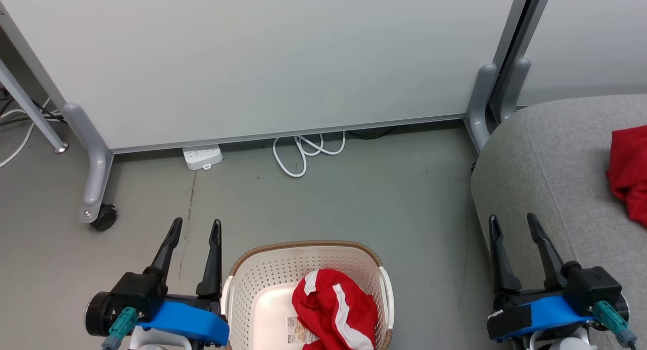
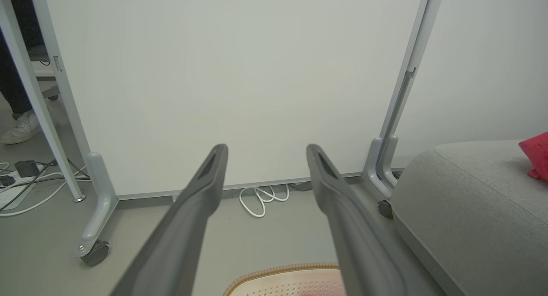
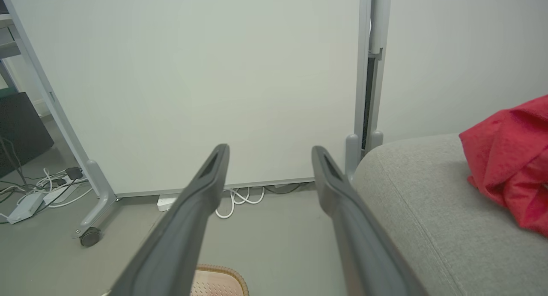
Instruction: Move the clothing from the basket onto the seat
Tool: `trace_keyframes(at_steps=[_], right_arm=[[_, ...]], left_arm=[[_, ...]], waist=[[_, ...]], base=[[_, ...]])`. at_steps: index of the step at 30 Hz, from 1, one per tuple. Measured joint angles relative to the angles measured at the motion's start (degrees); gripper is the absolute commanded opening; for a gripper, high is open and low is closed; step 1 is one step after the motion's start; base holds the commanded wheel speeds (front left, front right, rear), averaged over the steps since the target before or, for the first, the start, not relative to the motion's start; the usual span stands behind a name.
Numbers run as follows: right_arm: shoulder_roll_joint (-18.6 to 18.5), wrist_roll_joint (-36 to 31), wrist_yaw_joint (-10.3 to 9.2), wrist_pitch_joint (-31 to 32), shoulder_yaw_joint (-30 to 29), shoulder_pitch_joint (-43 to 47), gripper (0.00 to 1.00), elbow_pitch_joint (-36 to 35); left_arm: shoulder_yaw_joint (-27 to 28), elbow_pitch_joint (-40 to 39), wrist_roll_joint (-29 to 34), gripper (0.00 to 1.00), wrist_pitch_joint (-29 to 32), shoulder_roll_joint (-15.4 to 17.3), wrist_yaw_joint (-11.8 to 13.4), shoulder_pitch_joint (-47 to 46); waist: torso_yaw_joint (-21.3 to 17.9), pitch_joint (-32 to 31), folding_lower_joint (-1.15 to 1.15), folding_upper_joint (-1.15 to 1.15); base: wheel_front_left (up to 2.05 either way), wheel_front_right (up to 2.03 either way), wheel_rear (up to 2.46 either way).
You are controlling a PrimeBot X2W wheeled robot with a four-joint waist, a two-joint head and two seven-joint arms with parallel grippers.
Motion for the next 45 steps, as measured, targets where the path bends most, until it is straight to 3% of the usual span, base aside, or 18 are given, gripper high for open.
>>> trace_keyframes(at_steps=[21, 37, 45], right_arm=[[0.1, 0.8, 0.0, 0.0, 0.6, -1.3, 1.0, -0.2], [0.1, 0.8, 0.0, 0.0, 0.8, -9.7, 1.0, -3.1], [0.1, 0.8, 0.0, 0.0, 1.1, -14.3, 1.0, -4.4]], left_arm=[[-3.2, 4.1, -0.2, 1.0, 0.0, -0.1, -1.3, -4.7], [-11.9, 20.4, 1.7, 1.0, 0.0, 0.3, -2.8, -19.9], [-18.4, 30.7, -1.4, 1.0, 0.0, 1.5, -3.0, -25.7]], waist=[[-1.2, 2.8, 0.0, 0.0], [-5.5, 13.6, 0.01, 0.0], [-8.2, 20.3, 0.01, 0.0]], base=[[0.0, 0.0, 0.0], [0.0, 0.0, 0.0], [0.0, 0.0, 0.0]])
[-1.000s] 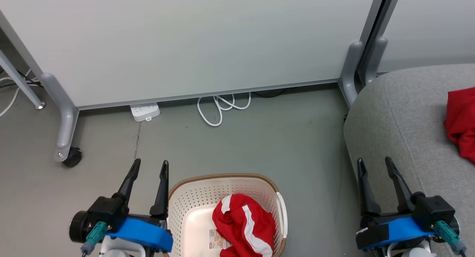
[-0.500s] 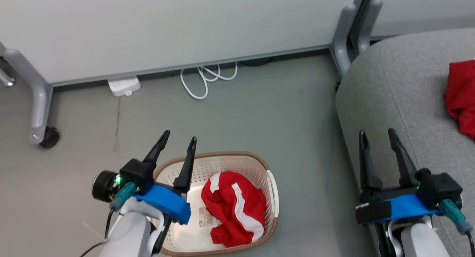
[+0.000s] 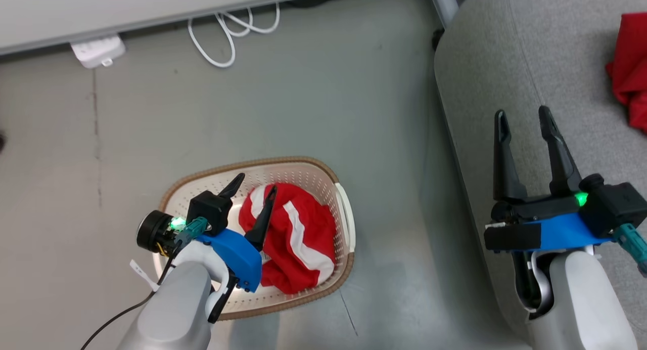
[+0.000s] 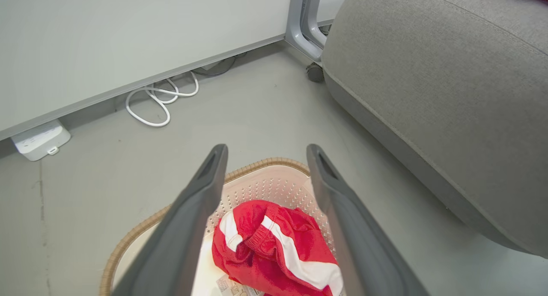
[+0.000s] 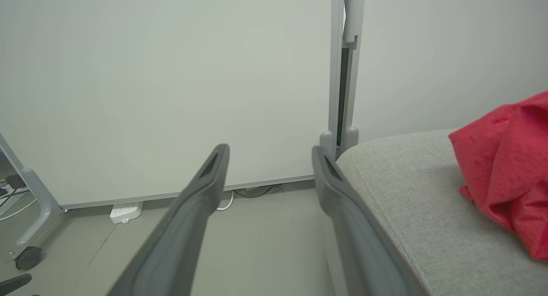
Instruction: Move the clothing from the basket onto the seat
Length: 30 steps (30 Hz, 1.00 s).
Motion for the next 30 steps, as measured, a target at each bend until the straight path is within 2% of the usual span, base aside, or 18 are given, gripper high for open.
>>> trace_keyframes(at_steps=[8, 13, 23, 30], right_arm=[[0.0, 0.7, 0.0, 0.0, 0.2, -3.3, 1.0, -1.1], [0.0, 1.1, 0.0, 0.0, 0.3, -4.8, 1.0, -1.9], [0.0, 1.1, 0.0, 0.0, 0.1, -7.7, 1.0, -3.2], [0.0, 1.0, 0.0, 0.0, 0.1, -8.8, 1.0, -4.1]], left_arm=[[-6.8, 11.0, -5.5, 1.0, 0.4, 0.8, 0.0, -6.3], [-10.3, 15.9, -8.6, 1.0, 3.2, 1.3, 0.0, -10.3], [-15.1, 20.4, -16.6, 1.0, 11.1, 1.9, 0.0, -14.5], [-16.4, 22.0, -21.5, 1.0, 16.5, 2.6, 0.0, -16.8]], waist=[[-2.0, 6.8, 0.0, 0.0], [-2.9, 11.2, 0.0, 0.0], [-4.3, 18.9, 0.0, 0.0], [-4.6, 23.1, 0.0, 0.0]], base=[[0.0, 0.0, 0.0], [0.0, 0.0, 0.0], [0.0, 0.0, 0.0], [0.0, 0.0, 0.0]])
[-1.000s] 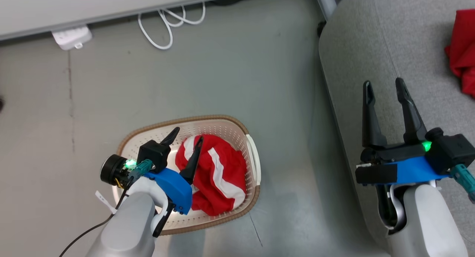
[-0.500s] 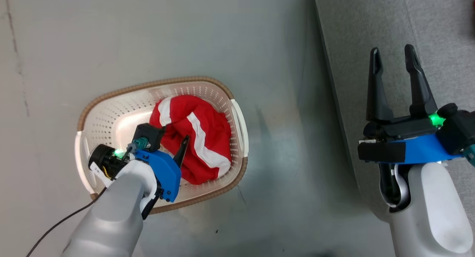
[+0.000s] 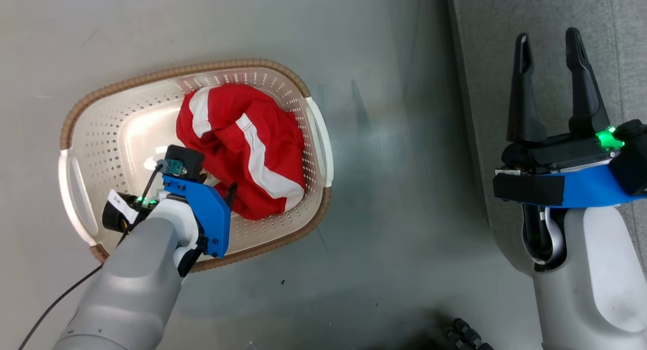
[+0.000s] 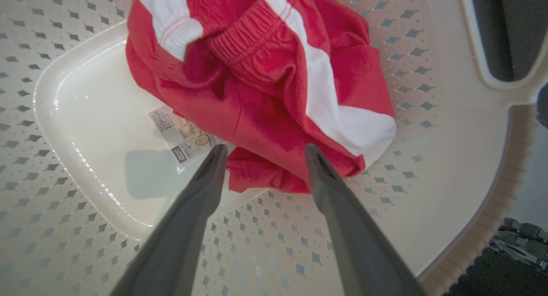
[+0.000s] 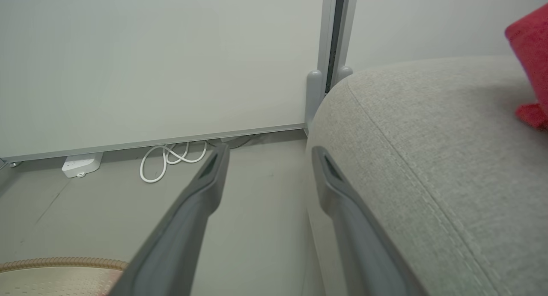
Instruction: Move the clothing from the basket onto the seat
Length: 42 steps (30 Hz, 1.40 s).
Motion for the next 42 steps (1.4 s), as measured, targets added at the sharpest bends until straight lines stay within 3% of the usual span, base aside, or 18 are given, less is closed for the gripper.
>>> trace_keyframes(at_steps=[12, 31, 32, 33, 34, 42], right_arm=[[0.0, -0.4, 0.0, 0.0, 0.5, -1.5, 1.0, -1.4], [0.0, -0.1, 0.0, 0.0, 0.6, -1.6, 1.0, -3.1], [0.0, -0.1, 0.0, 0.0, 0.6, -1.6, 1.0, -3.1], [0.0, -0.2, 0.0, 0.0, 0.6, -1.5, 1.0, -3.1], [0.0, -0.2, 0.0, 0.0, 0.6, -1.5, 1.0, -3.1], [0.0, -0.2, 0.0, 0.0, 0.5, -1.6, 1.0, -2.8]], left_arm=[[-2.0, 0.7, -4.9, 1.0, 1.7, 0.5, 0.0, -3.7], [-4.9, 3.3, -7.0, 1.0, 0.8, 0.7, 0.0, -9.4], [-5.0, 3.4, -7.0, 0.82, 0.5, 0.7, 0.0, -9.5], [-5.1, 3.4, -7.0, 0.26, 0.5, 0.6, 0.0, -9.6], [-5.3, 3.5, -7.1, 0.0, 0.5, 0.5, 0.0, -9.7], [-7.2, 3.4, -7.9, 0.0, -0.2, -0.2, 0.0, -9.9]], waist=[[-0.1, 5.5, 0.0, 0.0], [-1.6, 11.3, 0.0, 0.0], [-1.6, 11.4, -0.01, 0.0], [-1.5, 11.5, 0.0, 0.0], [-1.4, 11.5, 0.0, 0.0], [-0.9, 10.9, -0.01, 0.0]], base=[[0.0, 0.0, 0.0], [0.0, 0.0, 0.0], [0.0, 0.0, 0.0], [0.0, 0.0, 0.0], [0.0, 0.0, 0.0], [0.0, 0.0, 0.0]])
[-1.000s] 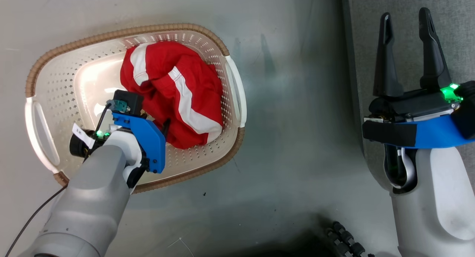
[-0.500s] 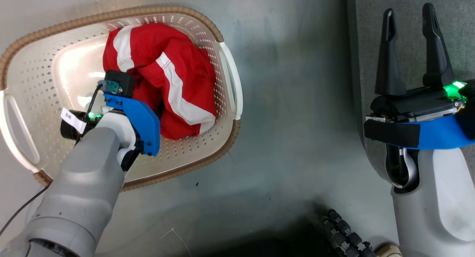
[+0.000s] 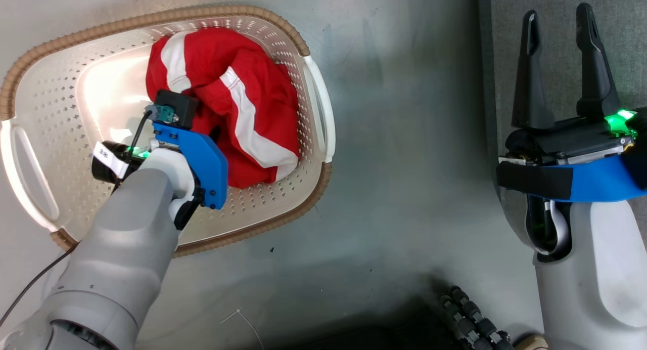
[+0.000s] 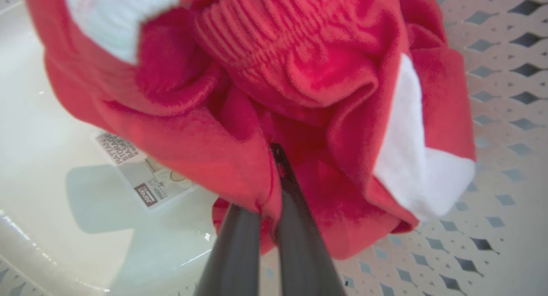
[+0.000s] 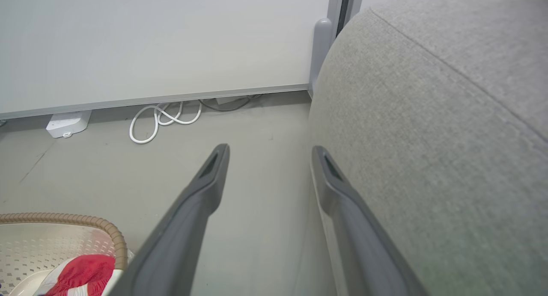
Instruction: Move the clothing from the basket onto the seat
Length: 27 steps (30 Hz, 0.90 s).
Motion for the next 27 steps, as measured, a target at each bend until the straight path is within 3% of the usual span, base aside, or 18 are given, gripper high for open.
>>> trace_keyframes(at_steps=[13, 27], right_arm=[[0.0, -1.3, 0.0, 0.0, -0.6, -0.5, 1.0, 0.9], [0.0, -1.7, 0.0, 0.0, -0.7, -0.6, 1.0, 3.9]], left_arm=[[-5.1, -5.6, -3.4, 0.0, -4.3, -1.1, 0.0, 1.2], [-12.4, -10.1, -7.8, 0.0, -12.3, -1.0, 0.0, 4.1]], waist=[[2.6, -3.1, 0.0, 0.0], [6.0, -10.9, 0.0, 0.0]], base=[[0.0, 0.0, 0.0], [0.0, 0.0, 0.0]])
